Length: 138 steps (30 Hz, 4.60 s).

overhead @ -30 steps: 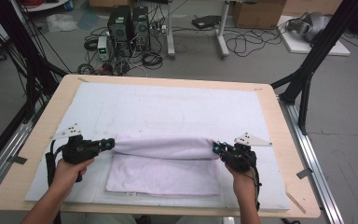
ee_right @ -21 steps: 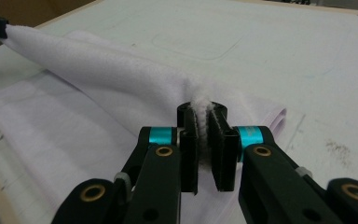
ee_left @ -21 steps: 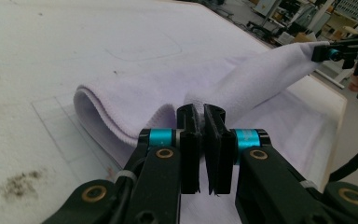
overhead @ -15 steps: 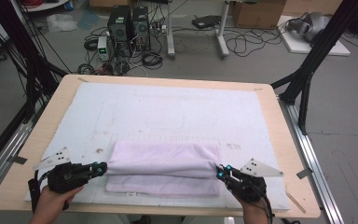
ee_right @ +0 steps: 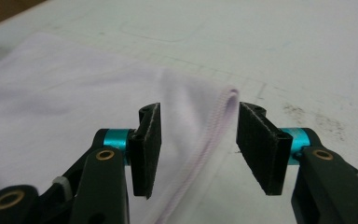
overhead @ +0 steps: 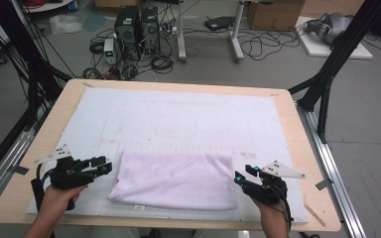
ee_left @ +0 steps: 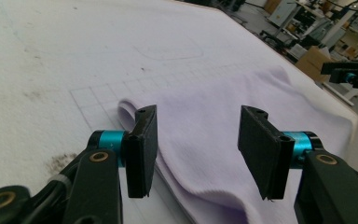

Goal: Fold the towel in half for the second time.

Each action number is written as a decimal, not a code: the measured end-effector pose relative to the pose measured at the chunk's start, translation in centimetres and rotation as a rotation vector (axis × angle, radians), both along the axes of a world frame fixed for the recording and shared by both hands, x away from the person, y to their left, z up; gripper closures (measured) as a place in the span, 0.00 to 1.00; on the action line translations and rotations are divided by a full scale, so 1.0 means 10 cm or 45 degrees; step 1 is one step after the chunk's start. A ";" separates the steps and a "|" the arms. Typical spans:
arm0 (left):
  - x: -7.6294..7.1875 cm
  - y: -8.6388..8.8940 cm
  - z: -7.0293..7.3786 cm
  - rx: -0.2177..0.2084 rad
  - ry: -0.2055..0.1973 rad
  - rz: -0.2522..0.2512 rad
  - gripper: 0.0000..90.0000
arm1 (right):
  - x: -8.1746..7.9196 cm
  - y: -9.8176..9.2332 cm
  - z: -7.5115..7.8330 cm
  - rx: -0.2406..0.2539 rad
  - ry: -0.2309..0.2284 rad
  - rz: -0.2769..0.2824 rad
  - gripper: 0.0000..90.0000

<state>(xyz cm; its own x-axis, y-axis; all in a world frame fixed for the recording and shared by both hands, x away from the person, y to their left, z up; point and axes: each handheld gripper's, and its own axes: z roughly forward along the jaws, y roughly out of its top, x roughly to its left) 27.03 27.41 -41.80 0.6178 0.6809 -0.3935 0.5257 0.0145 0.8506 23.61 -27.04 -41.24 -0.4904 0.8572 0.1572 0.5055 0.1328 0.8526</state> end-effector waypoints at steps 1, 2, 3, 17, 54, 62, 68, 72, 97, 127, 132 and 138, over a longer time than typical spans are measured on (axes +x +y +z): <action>0.04 -0.02 -0.01 -0.001 0.014 0.011 0.53 | 0.05 0.00 -0.03 0.005 0.011 -0.021 0.54; 0.09 -0.04 -0.01 0.004 0.028 0.014 0.53 | 0.10 -0.01 -0.05 0.011 0.022 -0.040 0.53; 0.13 -0.06 -0.03 0.015 0.042 0.009 0.53 | 0.14 -0.01 -0.06 0.024 0.036 -0.051 0.52; 0.60 -0.27 -0.27 0.143 0.121 -0.042 0.52 | 0.49 0.14 -0.14 -0.072 0.054 -0.003 0.52; 1.53 -0.32 -0.15 0.131 0.059 0.147 0.91 | 1.69 0.42 -0.04 -0.172 0.051 -0.088 0.94; 1.61 -0.36 -0.30 0.142 0.071 0.172 0.91 | 1.80 0.47 -0.17 -0.194 0.085 -0.125 0.93; 1.58 -0.32 -0.29 0.119 0.094 0.158 0.60 | 1.80 0.47 -0.21 -0.189 0.107 -0.158 0.64; 1.48 -0.30 -0.19 0.161 0.035 0.093 0.58 | 1.72 0.45 -0.15 -0.165 0.085 -0.172 0.49; 0.85 -0.41 -0.14 0.270 -0.026 -0.098 0.73 | 0.98 0.44 -0.09 -0.167 0.046 0.028 0.49; 0.48 -0.20 -0.13 0.269 -0.092 0.035 0.75 | 0.55 0.43 -0.19 -0.390 0.189 0.134 0.91; 0.47 -0.35 -0.16 0.277 -0.108 -0.065 0.74 | 0.53 0.38 -0.20 -0.359 0.158 0.090 0.68; 0.45 -0.40 -0.28 0.431 -0.003 -0.083 0.79 | 0.48 0.34 -0.17 -0.223 0.104 0.169 0.66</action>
<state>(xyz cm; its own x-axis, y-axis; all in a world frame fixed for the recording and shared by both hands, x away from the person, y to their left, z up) 31.56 23.37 -44.56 0.6648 0.7317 -0.1507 0.5146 -0.3023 0.8024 28.42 -23.60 -42.95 -0.5923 0.8038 0.0550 0.5398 0.3452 0.7677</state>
